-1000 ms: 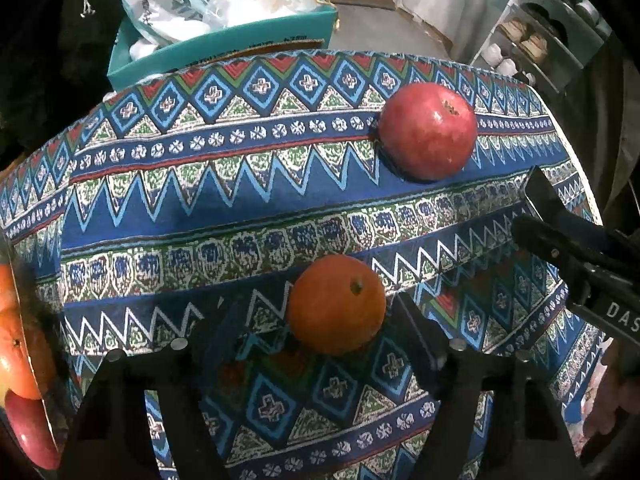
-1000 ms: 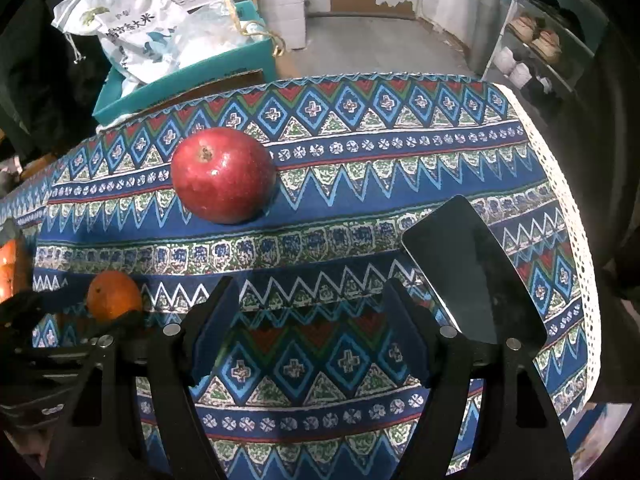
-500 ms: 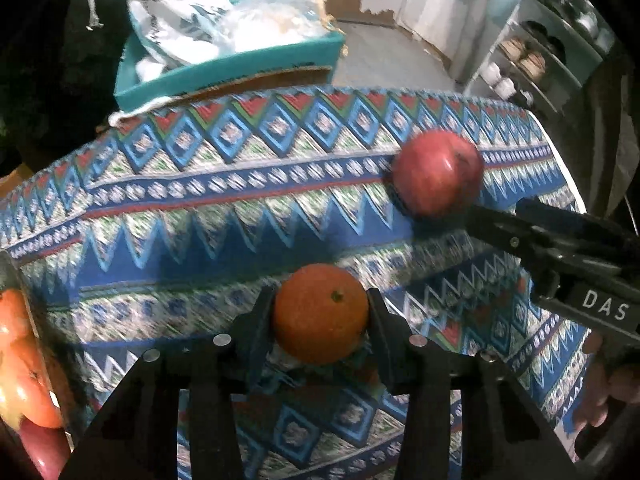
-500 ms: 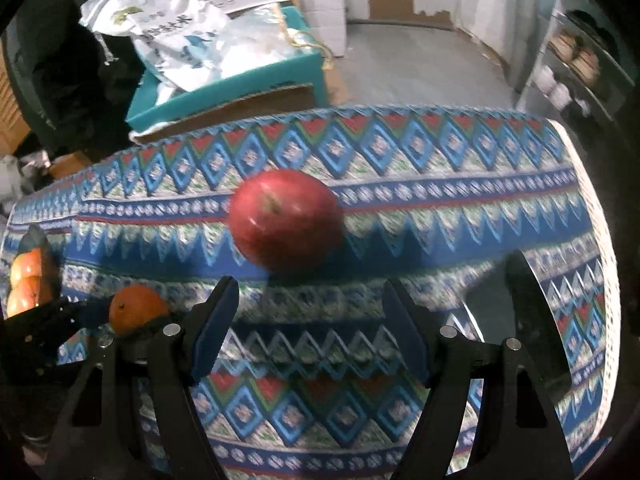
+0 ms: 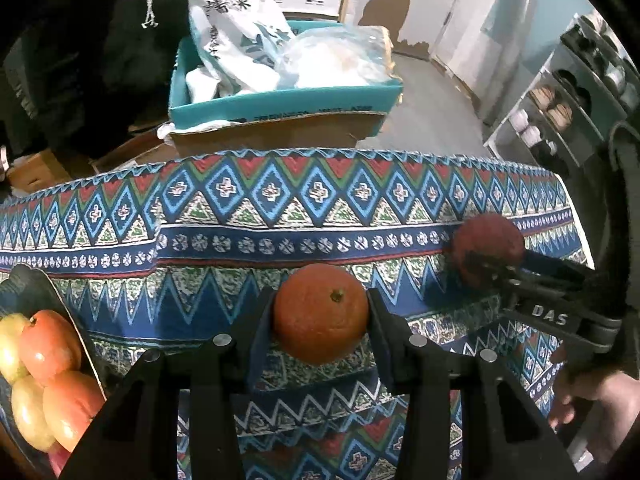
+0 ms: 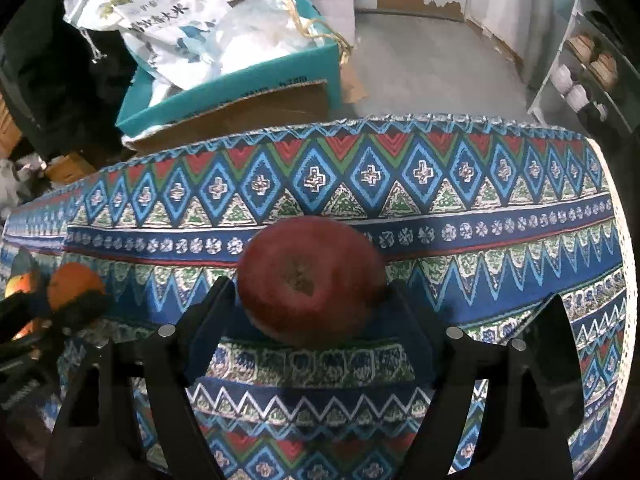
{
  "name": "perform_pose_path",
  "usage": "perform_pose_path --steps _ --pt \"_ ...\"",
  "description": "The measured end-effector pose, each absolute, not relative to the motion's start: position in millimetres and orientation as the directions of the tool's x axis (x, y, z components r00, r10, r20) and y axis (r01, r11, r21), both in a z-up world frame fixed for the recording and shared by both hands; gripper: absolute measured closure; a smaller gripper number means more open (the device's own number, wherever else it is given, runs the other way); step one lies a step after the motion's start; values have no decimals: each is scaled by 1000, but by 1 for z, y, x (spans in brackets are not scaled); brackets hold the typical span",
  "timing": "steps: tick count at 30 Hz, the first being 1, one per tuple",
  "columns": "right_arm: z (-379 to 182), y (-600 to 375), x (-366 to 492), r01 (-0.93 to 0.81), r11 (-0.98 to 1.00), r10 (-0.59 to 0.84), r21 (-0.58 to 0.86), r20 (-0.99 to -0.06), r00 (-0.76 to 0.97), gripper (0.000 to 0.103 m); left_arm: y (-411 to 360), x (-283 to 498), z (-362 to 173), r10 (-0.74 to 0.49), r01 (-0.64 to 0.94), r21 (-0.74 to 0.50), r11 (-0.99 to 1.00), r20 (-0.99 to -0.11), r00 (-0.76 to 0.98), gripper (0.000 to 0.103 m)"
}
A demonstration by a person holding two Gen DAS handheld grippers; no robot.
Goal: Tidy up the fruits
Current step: 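Close the left tool on the orange while the right tool grasps the red apple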
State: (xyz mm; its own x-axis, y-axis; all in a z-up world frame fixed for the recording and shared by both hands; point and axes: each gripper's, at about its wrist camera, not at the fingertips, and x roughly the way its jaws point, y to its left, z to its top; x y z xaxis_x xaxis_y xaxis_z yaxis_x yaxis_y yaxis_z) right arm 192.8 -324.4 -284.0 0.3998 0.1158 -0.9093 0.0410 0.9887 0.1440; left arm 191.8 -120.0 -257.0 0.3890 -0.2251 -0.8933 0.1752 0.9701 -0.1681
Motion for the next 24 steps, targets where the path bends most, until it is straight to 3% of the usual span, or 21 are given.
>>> perform_pose_path --steps 24 --pt "-280 -318 179 23 996 71 90 -892 447 25 -111 173 -236 -241 184 -179 966 -880 410 58"
